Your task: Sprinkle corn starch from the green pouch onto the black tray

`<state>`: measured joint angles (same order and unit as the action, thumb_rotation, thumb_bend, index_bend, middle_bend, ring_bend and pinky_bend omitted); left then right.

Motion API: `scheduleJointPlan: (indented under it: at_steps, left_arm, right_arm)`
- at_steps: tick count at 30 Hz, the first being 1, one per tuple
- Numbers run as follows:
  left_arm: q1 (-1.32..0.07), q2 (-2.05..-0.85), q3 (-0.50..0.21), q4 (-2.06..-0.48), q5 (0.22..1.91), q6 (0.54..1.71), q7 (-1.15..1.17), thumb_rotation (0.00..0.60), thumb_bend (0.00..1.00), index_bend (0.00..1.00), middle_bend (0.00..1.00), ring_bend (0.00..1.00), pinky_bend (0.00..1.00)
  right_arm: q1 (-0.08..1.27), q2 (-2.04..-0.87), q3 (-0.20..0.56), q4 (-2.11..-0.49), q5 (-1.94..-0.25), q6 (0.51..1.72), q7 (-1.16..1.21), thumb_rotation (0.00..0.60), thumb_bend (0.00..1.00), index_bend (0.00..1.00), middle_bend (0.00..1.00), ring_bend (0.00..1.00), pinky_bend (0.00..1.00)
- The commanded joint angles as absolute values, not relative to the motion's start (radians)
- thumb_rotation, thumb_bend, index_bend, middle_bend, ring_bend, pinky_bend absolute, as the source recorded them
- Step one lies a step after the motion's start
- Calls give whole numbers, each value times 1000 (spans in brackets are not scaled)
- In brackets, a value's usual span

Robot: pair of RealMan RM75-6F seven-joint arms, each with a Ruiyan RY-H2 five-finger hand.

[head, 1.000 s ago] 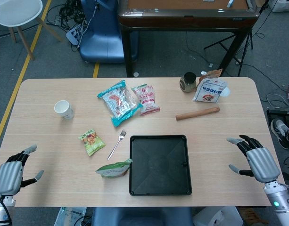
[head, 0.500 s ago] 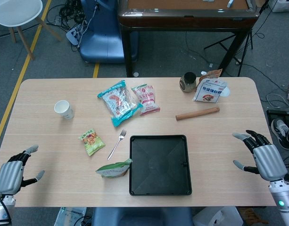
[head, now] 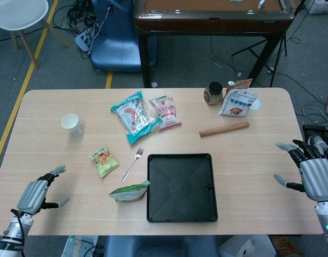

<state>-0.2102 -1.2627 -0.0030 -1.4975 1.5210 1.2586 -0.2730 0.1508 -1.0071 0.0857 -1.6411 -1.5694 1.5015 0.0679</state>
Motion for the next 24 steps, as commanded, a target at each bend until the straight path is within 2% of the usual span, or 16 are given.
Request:
scheduleJointPlan:
  at_steps: [1,11,24]
  left_arm:
    - [-234,-1299,18,-1461,1548,1228,-306,600,113,52,147,204,261]
    - [-284,-1408,51,-1397,1603,1177,-351,600,112,50,143,203,259]
    - [-364,-1558,33,-1321,1609,1119,-341,600,112,52,143,203,259]
  right_arm:
    - [148,-1007,84,-1644,-1565,1500,65,600,63,241,314,163,221]
    - [136,-1013,79,-1642,-1556,1502,66,600,63,241,314,163,221]
    - [118,-1013,77,-1639,-1543,1511,71,600,63,241,314,163,221]
